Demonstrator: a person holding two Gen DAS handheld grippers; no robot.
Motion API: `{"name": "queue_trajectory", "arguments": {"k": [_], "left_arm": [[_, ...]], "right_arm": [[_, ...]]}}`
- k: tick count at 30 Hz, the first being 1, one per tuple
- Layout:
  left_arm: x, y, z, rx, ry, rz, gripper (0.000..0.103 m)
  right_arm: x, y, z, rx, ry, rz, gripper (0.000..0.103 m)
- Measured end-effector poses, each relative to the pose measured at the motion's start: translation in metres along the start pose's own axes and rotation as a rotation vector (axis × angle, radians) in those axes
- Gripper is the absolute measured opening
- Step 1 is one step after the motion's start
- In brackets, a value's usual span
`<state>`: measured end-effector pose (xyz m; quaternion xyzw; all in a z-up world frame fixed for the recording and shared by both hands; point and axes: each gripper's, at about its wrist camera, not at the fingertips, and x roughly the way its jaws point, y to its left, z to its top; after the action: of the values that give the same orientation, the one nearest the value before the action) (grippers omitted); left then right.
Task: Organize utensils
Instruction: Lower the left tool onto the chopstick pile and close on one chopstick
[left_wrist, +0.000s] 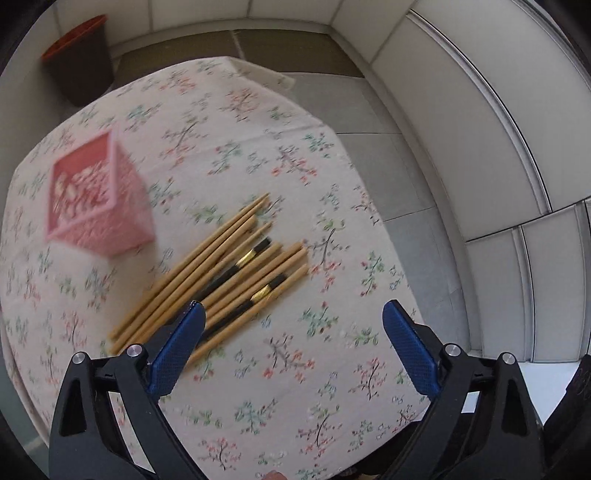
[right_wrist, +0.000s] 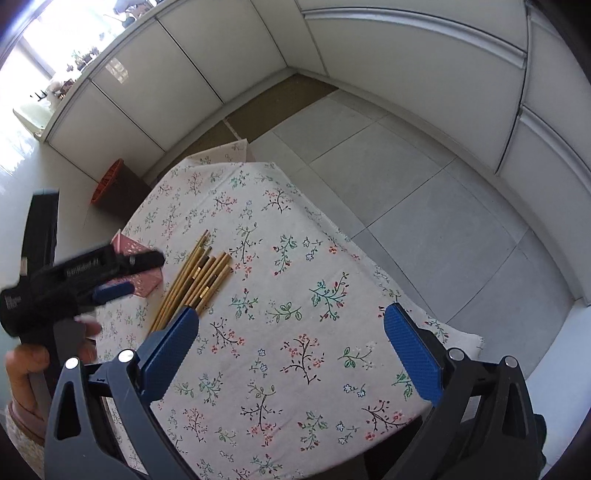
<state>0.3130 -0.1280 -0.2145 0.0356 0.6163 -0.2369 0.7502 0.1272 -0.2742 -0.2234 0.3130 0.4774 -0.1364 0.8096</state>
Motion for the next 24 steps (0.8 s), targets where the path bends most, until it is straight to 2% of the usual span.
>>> {"name": "queue_trajectory", "arguments": {"k": [2,4,6,8,11,14,20,24], "left_arm": [[0.019,-0.008,0.024,0.061,0.005,0.025,0.088],[0.043,-0.005,0.045,0.104,0.036,0.1,0.067],[0.066,0.005,0.059,0.121,0.085,0.168,0.042],[0.083,0.015,0.066,0.126,0.12,0.21,0.033],[0.097,0.017,0.071,0.155,0.135,0.234,0.029],[0.106,0.016,0.074,0.189,0.141,0.258,0.018],[0.112,0.023,0.074,0.202,0.157,0.272,0.018],[0.102,0.033,0.074,0.184,0.131,0.247,0.018]], "right_arm": [[0.017,-0.002,-0.001,-0.022,0.023,-0.014,0.098],[0.031,-0.005,0.0,-0.043,0.041,-0.039,0.098],[0.044,-0.009,0.002,-0.03,0.086,-0.037,0.098],[0.056,-0.013,0.005,0.004,0.138,0.007,0.098],[0.066,-0.014,0.006,0.015,0.175,0.027,0.098],[0.071,-0.012,0.006,0.019,0.196,0.037,0.098],[0.076,-0.017,0.005,0.051,0.235,0.033,0.098],[0.075,-0.013,0.004,0.03,0.222,0.023,0.098]]}}
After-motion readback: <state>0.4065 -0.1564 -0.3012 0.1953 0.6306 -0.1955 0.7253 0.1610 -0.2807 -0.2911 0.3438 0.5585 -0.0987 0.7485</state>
